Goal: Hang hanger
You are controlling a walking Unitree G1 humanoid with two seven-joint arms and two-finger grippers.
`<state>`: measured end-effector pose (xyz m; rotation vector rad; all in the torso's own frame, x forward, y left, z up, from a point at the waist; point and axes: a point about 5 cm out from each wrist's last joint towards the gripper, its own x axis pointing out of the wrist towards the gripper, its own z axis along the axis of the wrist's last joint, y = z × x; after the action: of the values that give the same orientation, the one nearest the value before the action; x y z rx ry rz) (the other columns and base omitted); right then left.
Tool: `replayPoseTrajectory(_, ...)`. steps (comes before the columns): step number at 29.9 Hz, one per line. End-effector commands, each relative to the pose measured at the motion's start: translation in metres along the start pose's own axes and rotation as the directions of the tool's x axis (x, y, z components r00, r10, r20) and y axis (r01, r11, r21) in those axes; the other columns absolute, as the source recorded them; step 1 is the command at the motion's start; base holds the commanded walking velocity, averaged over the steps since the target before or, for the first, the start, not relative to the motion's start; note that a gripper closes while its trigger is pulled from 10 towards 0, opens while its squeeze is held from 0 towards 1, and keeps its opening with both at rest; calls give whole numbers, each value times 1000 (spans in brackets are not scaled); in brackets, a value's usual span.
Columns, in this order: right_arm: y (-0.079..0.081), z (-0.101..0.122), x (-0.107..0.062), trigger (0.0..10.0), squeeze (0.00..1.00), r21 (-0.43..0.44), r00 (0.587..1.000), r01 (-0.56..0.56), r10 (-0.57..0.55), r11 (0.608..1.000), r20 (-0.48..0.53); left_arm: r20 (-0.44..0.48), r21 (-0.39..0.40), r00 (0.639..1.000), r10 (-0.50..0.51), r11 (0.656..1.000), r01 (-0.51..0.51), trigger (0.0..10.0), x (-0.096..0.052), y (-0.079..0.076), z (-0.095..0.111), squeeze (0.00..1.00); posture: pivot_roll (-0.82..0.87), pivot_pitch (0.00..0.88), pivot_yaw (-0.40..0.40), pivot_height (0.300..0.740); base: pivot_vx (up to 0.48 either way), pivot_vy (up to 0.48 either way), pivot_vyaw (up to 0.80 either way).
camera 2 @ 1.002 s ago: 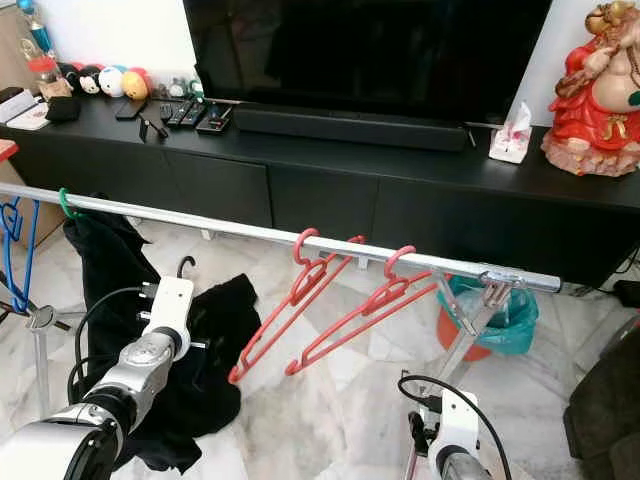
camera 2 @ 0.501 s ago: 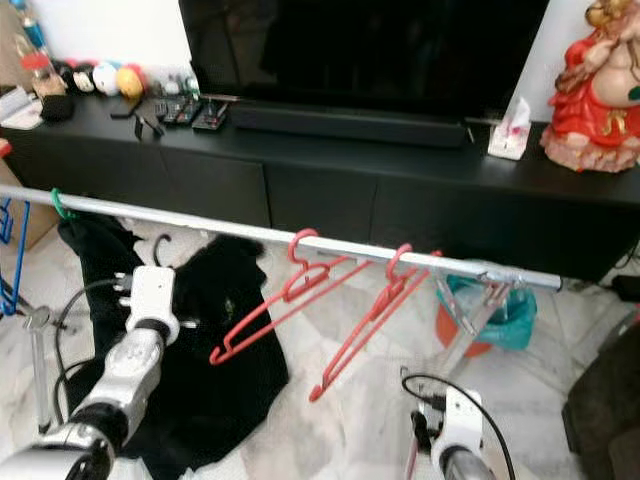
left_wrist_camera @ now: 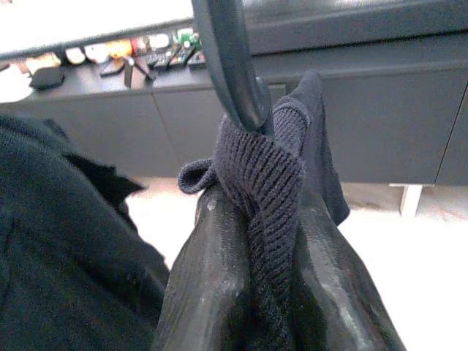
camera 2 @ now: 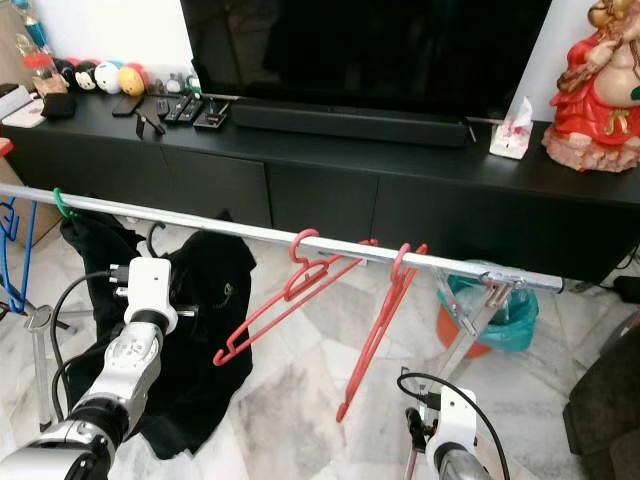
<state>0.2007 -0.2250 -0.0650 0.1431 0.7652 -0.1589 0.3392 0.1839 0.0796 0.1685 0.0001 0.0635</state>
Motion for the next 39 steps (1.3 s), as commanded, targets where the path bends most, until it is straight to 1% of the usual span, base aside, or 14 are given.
replayPoseTrajectory(1,-1,-1,-1,10000,0,9,1000,6,-6,1000,6,19,-4,1000,13,1000,-12,10000,4,1,7,0,-163,0,33,740,244,0,0)
replayPoseTrajectory(10,-4,-3,-2,10000,0,7,1000,3,-4,1000,10,16,-1,1000,9,1000,-9,10000,2,2,4,0,-159,0,32,740,245,0,0)
replayPoseTrajectory(15,3,6,2,10000,0,2,1000,-9,9,1000,23,13,-2,1000,13,1000,-13,10000,0,4,2,0,-154,0,30,740,247,0,0)
replayPoseTrajectory(19,13,12,5,10000,0,-1,999,-17,17,1000,29,10,-2,1000,8,1000,-8,10000,1,4,2,0,-155,0,31,740,62,0,0)
replayPoseTrajectory(22,15,9,5,10000,0,-1,999,-20,20,1000,25,9,-6,1000,-7,1000,7,10000,0,2,1,0,-155,0,32,740,0,0,0)
replayPoseTrajectory(28,15,4,3,10000,0,-1,1000,-23,23,1000,19,-6,-4,1000,-21,1000,21,10000,-1,0,-2,0,-155,0,32,740,0,0,0)
replayPoseTrajectory(32,14,2,2,10000,0,-1,1000,-24,24,1000,16,-42,-4,998,-54,999,54,10000,-2,-3,-6,0,-155,0,32,740,0,0,0)
replayPoseTrajectory(34,14,3,3,10000,0,-2,1000,-25,25,1000,16,-82,-6,992,-99,995,99,10000,-3,-7,-11,0,-155,0,32,740,0,0,0)
replayPoseTrajectory(39,14,4,3,10000,0,-1,1000,-24,24,1000,19,-103,-5,985,-139,990,140,10000,-1,-12,-11,0,-155,0,31,740,0,0,0)
